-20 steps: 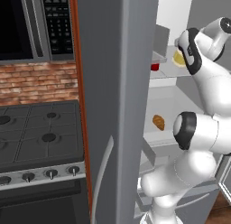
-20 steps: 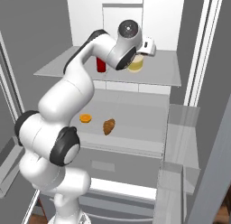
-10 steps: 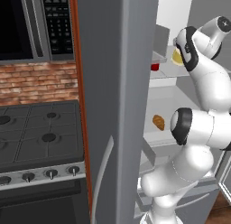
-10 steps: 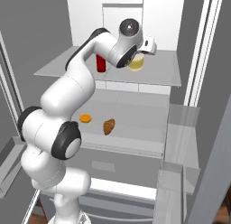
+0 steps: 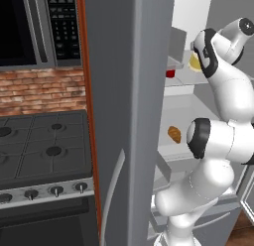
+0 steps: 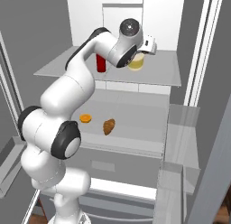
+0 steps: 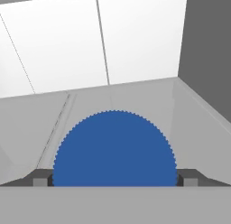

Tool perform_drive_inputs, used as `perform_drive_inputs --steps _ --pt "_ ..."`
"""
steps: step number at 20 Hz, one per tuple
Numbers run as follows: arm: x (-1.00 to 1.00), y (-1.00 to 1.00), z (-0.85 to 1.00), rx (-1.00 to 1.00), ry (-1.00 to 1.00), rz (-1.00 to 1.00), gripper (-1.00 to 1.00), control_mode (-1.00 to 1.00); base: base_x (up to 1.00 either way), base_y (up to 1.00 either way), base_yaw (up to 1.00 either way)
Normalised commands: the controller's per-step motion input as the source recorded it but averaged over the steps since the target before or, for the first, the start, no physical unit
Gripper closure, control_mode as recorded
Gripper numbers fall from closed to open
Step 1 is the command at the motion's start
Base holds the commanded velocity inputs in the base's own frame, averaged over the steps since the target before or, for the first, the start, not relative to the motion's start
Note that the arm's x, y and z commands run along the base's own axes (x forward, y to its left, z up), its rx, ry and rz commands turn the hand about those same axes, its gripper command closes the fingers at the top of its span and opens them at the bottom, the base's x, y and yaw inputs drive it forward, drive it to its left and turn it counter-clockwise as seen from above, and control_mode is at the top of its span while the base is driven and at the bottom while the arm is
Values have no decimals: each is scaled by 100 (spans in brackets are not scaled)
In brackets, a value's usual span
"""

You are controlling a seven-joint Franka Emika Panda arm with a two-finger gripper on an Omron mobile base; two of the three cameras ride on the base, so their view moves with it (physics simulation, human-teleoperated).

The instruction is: Place the mayonnaise and ketchup from the counter to the top shelf of the fridge. If the existing items in the fridge are on the top shelf, move them to other shelves.

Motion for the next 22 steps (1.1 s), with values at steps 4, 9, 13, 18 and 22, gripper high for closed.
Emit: perform_drive_inputs --steps 4,9,13,18,22 --pt "5 0 0 0 -4 0 -100 -100 0 0 0" --pt "18 22 -9 0 -2 0 -100 -100 0 0 0" --pt "6 26 -22 -1 0 0 -100 -100 0 0 0" --pt "0 26 -24 -6 0 0 -100 -100 0 0 0" --pt "0 37 -20 -6 0 0 -100 -100 0 0 0"
